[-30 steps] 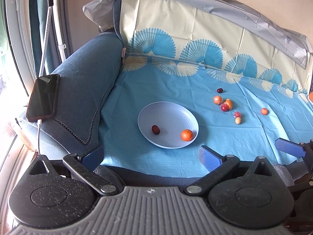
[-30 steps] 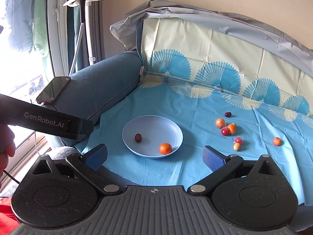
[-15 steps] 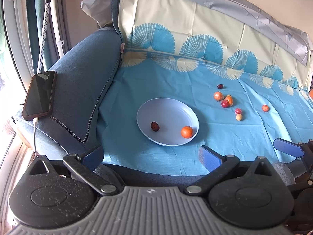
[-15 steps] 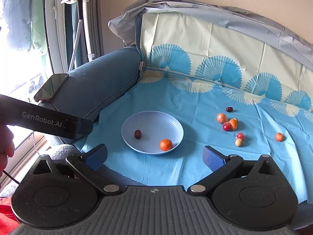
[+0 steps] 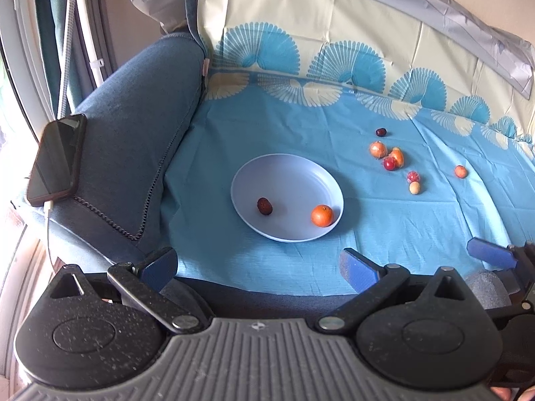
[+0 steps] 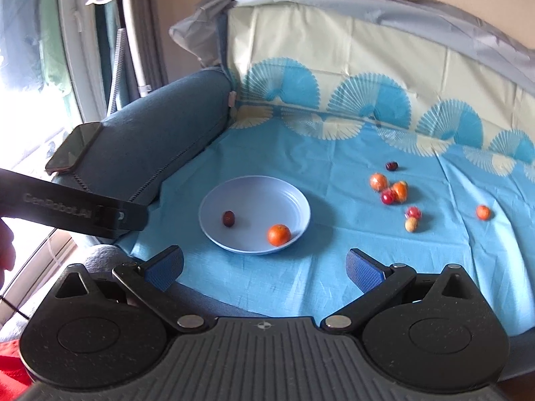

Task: Organize fruits
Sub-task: 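Grasp a wrapped red fruit with the right tool while the left tool grasps another, then carry both wrapped red fruits to the plate and release them, then move both tools back toward the remaining fruits on the cloth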

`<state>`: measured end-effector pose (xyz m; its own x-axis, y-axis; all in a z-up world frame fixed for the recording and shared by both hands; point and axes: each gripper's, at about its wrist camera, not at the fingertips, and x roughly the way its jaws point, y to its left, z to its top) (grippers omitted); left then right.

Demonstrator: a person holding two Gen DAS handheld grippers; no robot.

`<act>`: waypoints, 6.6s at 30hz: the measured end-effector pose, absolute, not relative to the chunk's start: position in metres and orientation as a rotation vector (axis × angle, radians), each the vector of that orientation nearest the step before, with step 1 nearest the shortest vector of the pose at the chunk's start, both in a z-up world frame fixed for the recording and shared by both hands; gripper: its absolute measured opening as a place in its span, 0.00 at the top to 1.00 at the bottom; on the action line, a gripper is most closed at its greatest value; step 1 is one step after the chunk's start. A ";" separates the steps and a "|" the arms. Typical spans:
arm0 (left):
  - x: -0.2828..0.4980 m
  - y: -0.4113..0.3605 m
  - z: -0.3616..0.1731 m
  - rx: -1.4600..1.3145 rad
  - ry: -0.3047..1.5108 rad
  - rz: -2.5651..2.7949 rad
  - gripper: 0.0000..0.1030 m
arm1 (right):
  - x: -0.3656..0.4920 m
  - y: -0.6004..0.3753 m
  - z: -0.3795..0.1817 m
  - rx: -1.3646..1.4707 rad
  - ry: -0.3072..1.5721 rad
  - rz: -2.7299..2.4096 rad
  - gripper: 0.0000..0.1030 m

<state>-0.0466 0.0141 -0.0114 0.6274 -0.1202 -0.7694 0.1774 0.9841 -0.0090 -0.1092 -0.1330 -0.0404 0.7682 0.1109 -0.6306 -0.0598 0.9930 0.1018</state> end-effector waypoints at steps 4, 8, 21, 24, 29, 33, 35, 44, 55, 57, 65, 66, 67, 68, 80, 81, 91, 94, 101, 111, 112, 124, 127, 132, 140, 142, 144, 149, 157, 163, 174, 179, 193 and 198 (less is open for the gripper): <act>-0.026 0.002 -0.012 0.069 0.892 -0.168 0.00 | -0.097 -0.156 -0.052 0.133 0.718 0.038 0.01; 0.004 -0.021 -0.014 0.082 0.908 -0.183 0.00 | -0.075 -0.195 -0.067 0.178 0.734 -0.061 0.01; 0.111 -0.112 -0.060 0.149 0.977 -0.206 0.00 | 0.096 -0.360 -0.167 0.335 0.783 -0.408 0.01; 0.133 -0.130 -0.078 0.175 0.996 -0.204 0.00 | 0.132 -0.375 -0.201 0.372 0.844 -0.382 0.13; 0.169 -0.162 -0.102 0.199 1.008 -0.221 0.00 | 0.157 -0.371 -0.233 0.298 0.890 -0.361 0.62; 0.193 -0.204 -0.118 0.211 0.992 -0.299 0.00 | 0.139 -0.386 -0.230 0.258 0.803 -0.483 0.69; 0.205 -0.233 -0.131 0.225 0.987 -0.373 0.00 | 0.127 -0.403 -0.233 0.253 0.763 -0.579 0.69; 0.249 -0.324 -0.201 0.301 1.049 -0.548 0.05 | 0.116 -0.434 -0.253 0.290 0.711 -0.676 0.67; 0.230 -0.284 -0.162 0.229 1.015 -0.523 0.72 | 0.113 -0.425 -0.242 0.226 0.656 -0.674 0.68; 0.212 -0.263 -0.137 0.215 0.990 -0.511 0.72 | 0.109 -0.417 -0.227 0.228 0.637 -0.664 0.68; 0.118 -0.158 -0.044 0.183 0.891 -0.430 0.72 | 0.033 -0.328 -0.138 0.151 0.568 -0.371 0.68; 0.106 -0.144 -0.037 0.174 0.888 -0.418 0.72 | 0.020 -0.314 -0.128 0.141 0.570 -0.325 0.68; 0.095 -0.131 -0.028 0.167 0.883 -0.407 0.72 | 0.008 -0.301 -0.118 0.130 0.573 -0.284 0.68; 0.082 -0.118 -0.020 0.158 0.874 -0.393 0.72 | -0.005 -0.288 -0.108 0.121 0.573 -0.249 0.68; -0.031 -0.010 0.022 0.046 0.874 -0.278 0.72 | -0.106 -0.161 -0.028 0.049 0.556 0.085 0.68; -0.038 -0.004 0.024 0.031 0.877 -0.273 0.72 | -0.112 -0.153 -0.025 0.034 0.549 0.094 0.68; -0.079 0.028 0.043 -0.060 0.815 -0.283 0.72 | -0.147 -0.115 -0.008 -0.074 0.535 0.130 0.68; -0.082 0.032 0.045 -0.070 0.804 -0.288 0.72 | -0.150 -0.110 -0.006 -0.089 0.530 0.128 0.68; -0.081 0.040 0.046 -0.088 0.794 -0.294 0.72 | -0.150 -0.107 -0.004 -0.118 0.522 0.127 0.68; -0.074 0.041 0.042 -0.087 0.795 -0.289 0.72 | -0.143 -0.105 -0.010 -0.122 0.548 0.125 0.68; -0.072 0.041 0.042 -0.085 0.795 -0.284 0.72 | -0.141 -0.105 -0.011 -0.121 0.553 0.127 0.68; -0.045 0.045 0.037 -0.081 0.789 -0.263 0.72 | -0.118 -0.104 -0.025 -0.116 0.605 0.153 0.68; -0.035 0.044 0.033 -0.077 0.790 -0.266 0.71 | -0.110 -0.105 -0.030 -0.109 0.621 0.150 0.68; -0.015 0.039 0.020 -0.053 0.822 -0.273 0.72 | -0.087 -0.104 -0.039 -0.110 0.648 0.151 0.68; 0.036 0.028 -0.007 -0.023 0.877 -0.262 0.72 | -0.036 -0.110 -0.063 -0.105 0.698 0.147 0.68; 0.049 0.024 -0.016 -0.008 0.890 -0.260 0.72 | -0.020 -0.113 -0.071 -0.103 0.715 0.145 0.68; 0.062 0.021 -0.025 -0.004 0.897 -0.261 0.72 | -0.005 -0.116 -0.080 -0.095 0.734 0.146 0.68; 0.096 0.012 -0.053 0.011 0.945 -0.270 0.72 | 0.031 -0.122 -0.103 -0.097 0.772 0.150 0.68; 0.146 -0.010 -0.106 0.052 1.014 -0.272 0.72 | 0.084 -0.126 -0.145 -0.104 0.834 0.148 0.68; 0.170 -0.018 -0.131 0.104 1.028 -0.255 0.71 | 0.110 -0.122 -0.168 -0.146 0.851 0.156 0.68; 0.130 0.012 -0.089 0.081 0.932 -0.190 0.00 | 0.072 -0.122 -0.137 -0.119 0.874 0.180 0.06; 0.080 0.029 -0.067 0.036 0.970 -0.158 0.00 | 0.016 -0.120 -0.112 -0.080 0.893 0.186 0.03; -0.042 0.046 -0.015 0.041 0.838 -0.161 0.00 | -0.091 -0.104 -0.048 -0.094 0.731 0.132 0.01; -0.064 0.040 0.001 0.047 0.789 -0.177 0.00 | -0.122 -0.104 -0.032 -0.110 0.662 0.117 0.01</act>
<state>-0.0642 0.0402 0.0008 0.6908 -0.1410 -0.7092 0.1757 0.9841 -0.0245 -0.1216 -0.1040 -0.0317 0.7826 0.0734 -0.6181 -0.1437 0.9875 -0.0647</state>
